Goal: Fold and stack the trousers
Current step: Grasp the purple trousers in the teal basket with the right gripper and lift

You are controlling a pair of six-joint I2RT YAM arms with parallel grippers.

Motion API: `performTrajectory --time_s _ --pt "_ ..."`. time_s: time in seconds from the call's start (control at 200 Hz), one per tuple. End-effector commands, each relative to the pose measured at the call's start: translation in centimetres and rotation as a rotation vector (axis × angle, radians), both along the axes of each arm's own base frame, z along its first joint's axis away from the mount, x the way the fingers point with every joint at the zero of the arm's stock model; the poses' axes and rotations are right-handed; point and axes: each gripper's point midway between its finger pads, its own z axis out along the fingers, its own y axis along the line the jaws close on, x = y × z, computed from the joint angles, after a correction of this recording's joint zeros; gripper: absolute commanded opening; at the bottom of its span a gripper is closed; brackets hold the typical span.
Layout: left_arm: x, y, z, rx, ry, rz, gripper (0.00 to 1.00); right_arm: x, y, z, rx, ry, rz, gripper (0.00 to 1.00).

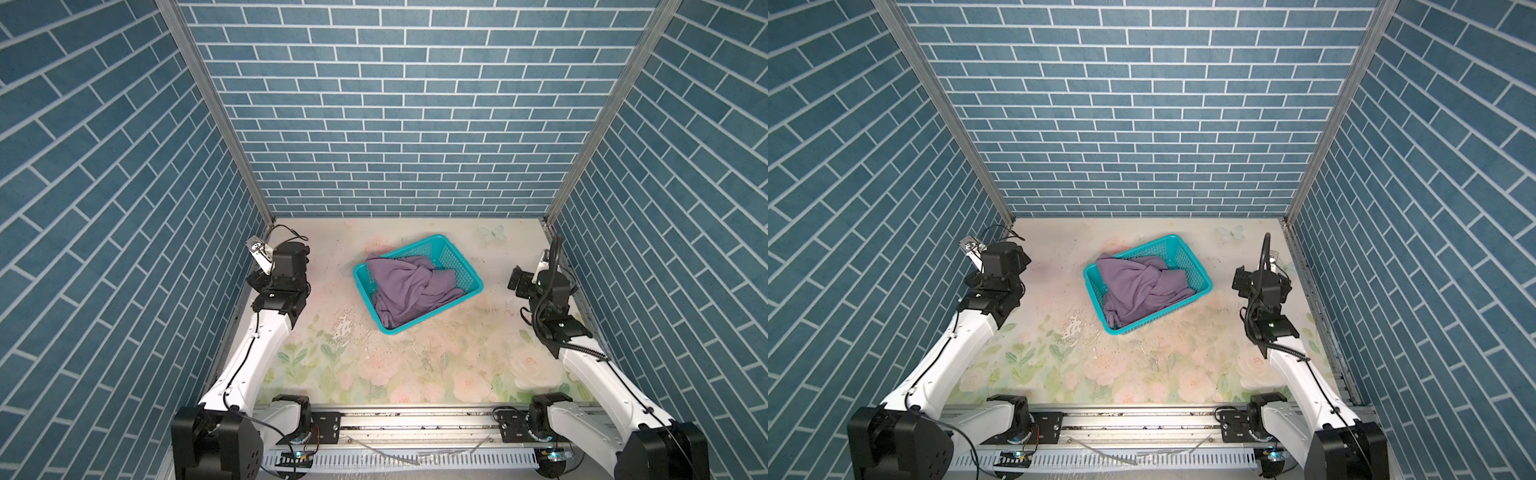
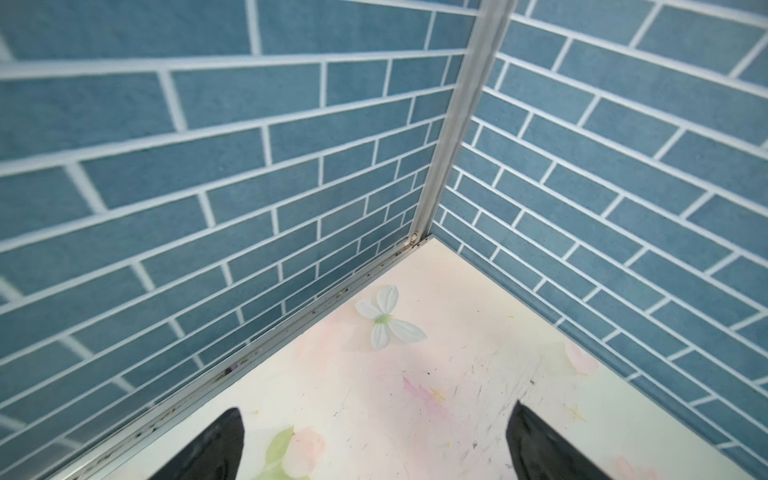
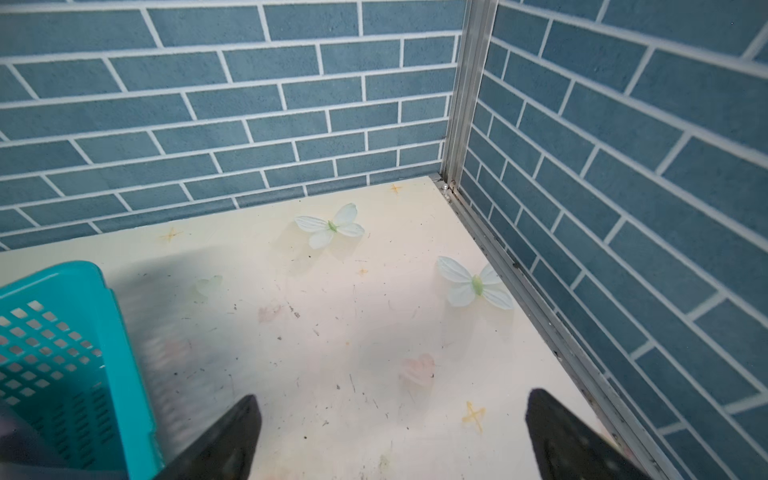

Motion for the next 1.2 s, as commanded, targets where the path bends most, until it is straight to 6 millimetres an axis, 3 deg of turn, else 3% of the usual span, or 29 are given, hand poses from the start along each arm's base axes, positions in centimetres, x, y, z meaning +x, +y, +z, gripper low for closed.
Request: performTrajectory --time_s 0.0,0.1,0.235,0.455,0.555,0.715,0.79,0.855,0.915,0.945,1.045,1.115,1.195 --pt "-2.7 -0.9 -2.8 -0.092 0.117 -0.033 0.97 -0.9 2.7 -2.7 0.038 0.217 0.053 0.99" --pt "-2.4 -4.0 -4.4 -0.222 0.11 -0.198 0.86 -0.2 8.4 -2.7 0.037 0.245 0.214 0.95" --pt "-3.3 -8.0 -8.7 -0.407 0.227 -0.353 0.79 0.3 14.7 -2.1 -0.006 0.254 0.346 0.96" --pt "-5.1 -14.3 -14.3 -0.585 0.369 -0.563 0.77 0.5 23.5 -3.3 -0.03 0.309 0.565 0.99" --pt "-4.9 -16.7 -15.2 -0.601 0.39 -0.635 0.76 0.9 27.4 -4.2 0.059 0.333 0.689 0.99" --pt "-3.6 -19.8 -15.6 -0.574 0.422 -0.741 0.75 2.2 31.9 -6.2 0.167 0.398 0.788 0.99" --pt "-2.2 -21.2 -15.2 -0.567 0.419 -0.785 0.73 2.7 33.8 -7.7 0.228 0.443 0.821 0.89" --pt "-1.2 -22.4 -15.9 -0.586 0.438 -0.811 0.71 3.3 34.7 -8.2 0.277 0.46 0.843 0.67" --pt "-0.4 -24.0 -16.5 -0.612 0.456 -0.849 0.69 4.6 34.7 -7.7 0.318 0.464 0.826 0.18" --pt "-0.1 -24.9 -16.7 -0.62 0.466 -0.867 0.68 5.5 34.1 -6.9 0.323 0.454 0.806 0.0" --pt "1.1 -27.7 -16.5 -0.604 0.475 -0.923 0.67 9.0 30.5 -2.4 0.304 0.371 0.705 0.0" --pt "2.0 -30.3 -15.8 -0.587 0.467 -0.972 0.67 11.2 27.3 2.6 0.298 0.278 0.638 0.0" --pt "3.0 -34.0 -15.0 -0.582 0.468 -1.046 0.67 12.0 24.3 8.7 0.236 0.167 0.579 0.0"
